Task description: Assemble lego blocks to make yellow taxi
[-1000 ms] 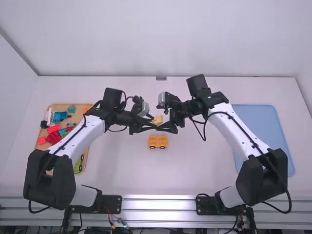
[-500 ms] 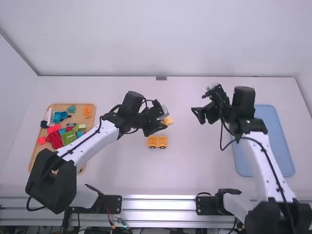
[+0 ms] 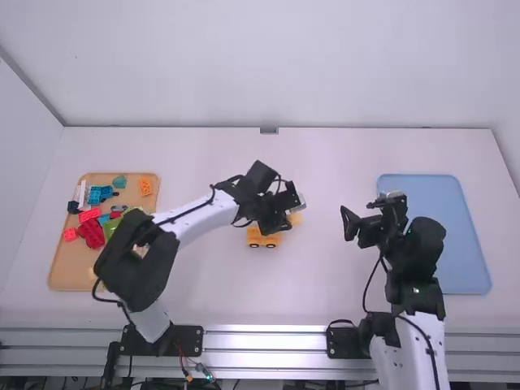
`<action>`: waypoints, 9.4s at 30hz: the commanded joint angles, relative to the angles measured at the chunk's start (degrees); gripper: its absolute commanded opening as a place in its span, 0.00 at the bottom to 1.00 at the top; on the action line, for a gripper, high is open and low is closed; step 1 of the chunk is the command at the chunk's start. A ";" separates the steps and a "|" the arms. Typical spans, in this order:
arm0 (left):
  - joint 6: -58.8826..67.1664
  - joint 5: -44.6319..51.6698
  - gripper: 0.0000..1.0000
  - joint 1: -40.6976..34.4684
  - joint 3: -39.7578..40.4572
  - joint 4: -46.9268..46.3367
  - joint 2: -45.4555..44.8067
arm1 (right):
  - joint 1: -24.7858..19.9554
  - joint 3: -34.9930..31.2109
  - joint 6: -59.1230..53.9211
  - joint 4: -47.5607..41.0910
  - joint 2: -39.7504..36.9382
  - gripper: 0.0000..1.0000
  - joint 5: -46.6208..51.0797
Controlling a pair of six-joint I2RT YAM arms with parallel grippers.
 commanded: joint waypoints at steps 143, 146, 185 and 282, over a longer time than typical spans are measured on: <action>20.96 33.62 1.00 22.97 -32.76 55.04 12.59 | 16.24 12.57 -63.36 9.97 68.63 0.23 -30.60; 20.96 33.75 0.96 22.91 -30.29 53.20 14.29 | 19.17 13.44 -61.40 10.67 68.13 0.23 -29.59; 26.36 31.08 0.57 17.40 -26.43 45.88 16.98 | 28.50 16.24 -56.52 15.28 71.78 0.19 -20.59; 25.70 31.89 0.50 17.44 -26.38 46.36 16.98 | 31.10 15.04 -51.91 10.38 70.55 0.00 -2.99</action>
